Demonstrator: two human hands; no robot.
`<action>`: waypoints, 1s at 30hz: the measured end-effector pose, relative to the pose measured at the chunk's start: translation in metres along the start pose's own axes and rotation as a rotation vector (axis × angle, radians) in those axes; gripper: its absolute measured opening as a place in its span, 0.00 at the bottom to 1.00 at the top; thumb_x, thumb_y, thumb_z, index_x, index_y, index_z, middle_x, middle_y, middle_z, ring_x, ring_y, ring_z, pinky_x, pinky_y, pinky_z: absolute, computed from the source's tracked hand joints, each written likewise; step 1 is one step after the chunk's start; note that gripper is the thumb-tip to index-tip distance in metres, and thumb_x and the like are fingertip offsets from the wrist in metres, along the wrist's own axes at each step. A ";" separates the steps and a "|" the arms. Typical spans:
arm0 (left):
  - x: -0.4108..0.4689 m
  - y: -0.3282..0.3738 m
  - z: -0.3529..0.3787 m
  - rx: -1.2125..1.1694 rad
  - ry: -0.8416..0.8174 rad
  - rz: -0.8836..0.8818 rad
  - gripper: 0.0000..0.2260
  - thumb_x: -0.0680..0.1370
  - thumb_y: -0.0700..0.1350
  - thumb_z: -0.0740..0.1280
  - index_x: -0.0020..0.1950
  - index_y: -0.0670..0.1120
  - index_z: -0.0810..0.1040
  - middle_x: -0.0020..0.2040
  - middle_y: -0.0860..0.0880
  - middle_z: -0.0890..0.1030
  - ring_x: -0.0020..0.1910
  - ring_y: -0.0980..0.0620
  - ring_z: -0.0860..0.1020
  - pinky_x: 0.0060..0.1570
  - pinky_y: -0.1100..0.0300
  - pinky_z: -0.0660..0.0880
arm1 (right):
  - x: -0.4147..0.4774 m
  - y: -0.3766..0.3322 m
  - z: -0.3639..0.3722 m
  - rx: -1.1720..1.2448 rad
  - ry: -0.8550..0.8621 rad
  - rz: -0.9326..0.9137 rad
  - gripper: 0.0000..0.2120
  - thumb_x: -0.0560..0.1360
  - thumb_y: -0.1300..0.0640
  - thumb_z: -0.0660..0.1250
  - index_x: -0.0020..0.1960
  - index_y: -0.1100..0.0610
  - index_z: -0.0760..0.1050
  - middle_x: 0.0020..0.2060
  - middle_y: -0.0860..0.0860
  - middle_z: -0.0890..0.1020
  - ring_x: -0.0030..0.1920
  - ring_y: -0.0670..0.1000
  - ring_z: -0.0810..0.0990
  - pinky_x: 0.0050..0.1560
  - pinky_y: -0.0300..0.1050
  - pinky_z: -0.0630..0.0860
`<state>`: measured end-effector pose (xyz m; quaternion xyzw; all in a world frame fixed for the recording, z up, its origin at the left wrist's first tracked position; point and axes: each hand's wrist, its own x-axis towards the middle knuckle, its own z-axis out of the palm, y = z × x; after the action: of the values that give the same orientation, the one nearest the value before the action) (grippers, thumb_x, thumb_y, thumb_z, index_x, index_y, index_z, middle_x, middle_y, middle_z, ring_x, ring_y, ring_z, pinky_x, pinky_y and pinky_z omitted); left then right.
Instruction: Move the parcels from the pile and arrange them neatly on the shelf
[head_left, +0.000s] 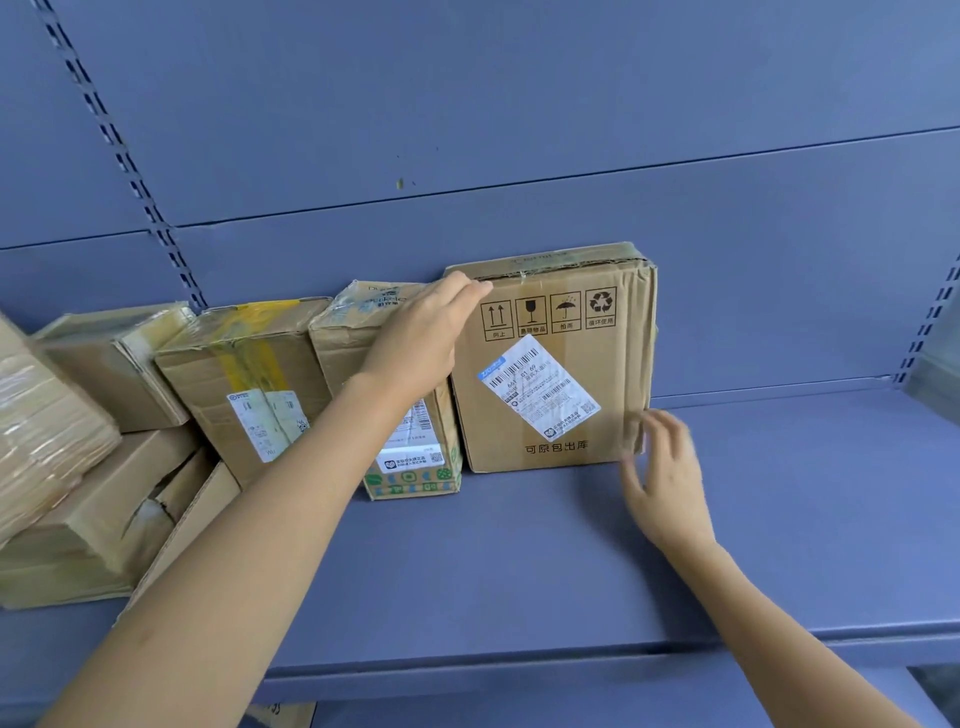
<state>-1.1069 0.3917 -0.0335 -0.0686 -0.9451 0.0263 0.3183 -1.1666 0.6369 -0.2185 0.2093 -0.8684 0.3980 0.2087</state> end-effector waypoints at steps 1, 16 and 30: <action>0.001 -0.001 -0.001 0.022 0.003 -0.001 0.29 0.70 0.24 0.63 0.70 0.41 0.70 0.62 0.42 0.75 0.58 0.41 0.75 0.54 0.50 0.73 | 0.003 0.002 0.001 0.052 0.001 0.106 0.24 0.79 0.59 0.63 0.73 0.61 0.62 0.72 0.56 0.65 0.69 0.59 0.68 0.64 0.53 0.67; 0.010 -0.037 -0.024 -0.170 -0.461 0.003 0.42 0.69 0.34 0.71 0.76 0.58 0.57 0.73 0.64 0.58 0.43 0.71 0.71 0.37 0.74 0.65 | 0.012 0.018 0.005 -0.048 -0.402 0.197 0.38 0.79 0.53 0.60 0.79 0.52 0.38 0.70 0.49 0.70 0.63 0.55 0.74 0.48 0.44 0.68; -0.003 -0.021 -0.004 0.136 -0.152 0.069 0.37 0.71 0.34 0.67 0.77 0.50 0.57 0.74 0.52 0.61 0.71 0.49 0.64 0.59 0.55 0.68 | 0.011 0.013 -0.001 -0.088 -0.340 0.196 0.34 0.78 0.63 0.58 0.79 0.52 0.48 0.69 0.53 0.71 0.64 0.60 0.71 0.53 0.48 0.69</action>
<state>-1.1044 0.3702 -0.0305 -0.0769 -0.9596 0.1064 0.2487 -1.1823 0.6437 -0.2200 0.1787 -0.9240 0.3368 0.0281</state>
